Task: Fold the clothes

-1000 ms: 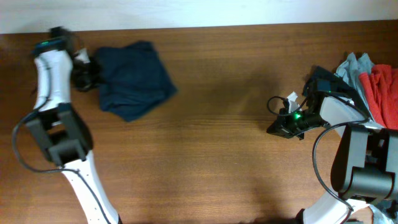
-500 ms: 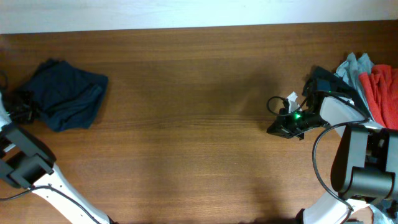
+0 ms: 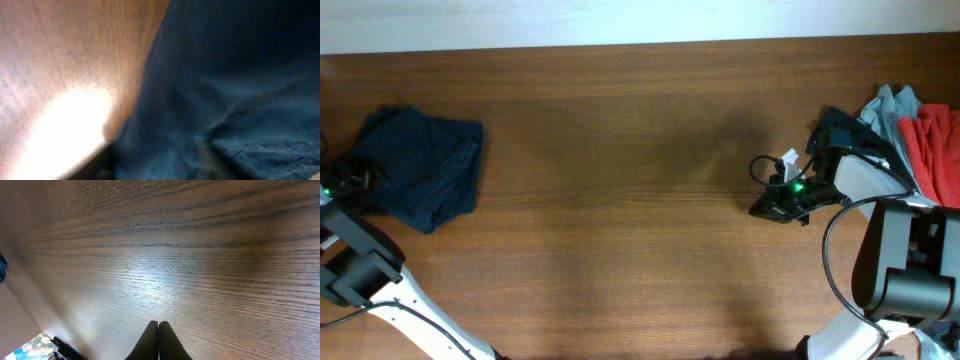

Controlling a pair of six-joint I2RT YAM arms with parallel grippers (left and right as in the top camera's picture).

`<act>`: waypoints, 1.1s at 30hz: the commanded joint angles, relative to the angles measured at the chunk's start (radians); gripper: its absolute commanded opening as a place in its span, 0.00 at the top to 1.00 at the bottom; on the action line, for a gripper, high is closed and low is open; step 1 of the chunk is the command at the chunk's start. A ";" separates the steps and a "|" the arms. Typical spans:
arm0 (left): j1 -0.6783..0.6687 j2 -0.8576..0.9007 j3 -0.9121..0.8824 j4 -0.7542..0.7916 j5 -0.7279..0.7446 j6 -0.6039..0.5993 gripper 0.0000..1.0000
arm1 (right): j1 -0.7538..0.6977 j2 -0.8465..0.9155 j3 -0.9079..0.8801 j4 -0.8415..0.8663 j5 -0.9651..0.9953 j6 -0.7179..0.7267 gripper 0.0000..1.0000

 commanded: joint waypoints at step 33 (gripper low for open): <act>-0.216 -0.040 -0.166 0.023 -0.331 0.387 0.59 | 0.009 -0.025 -0.008 -0.035 -0.012 -0.011 0.94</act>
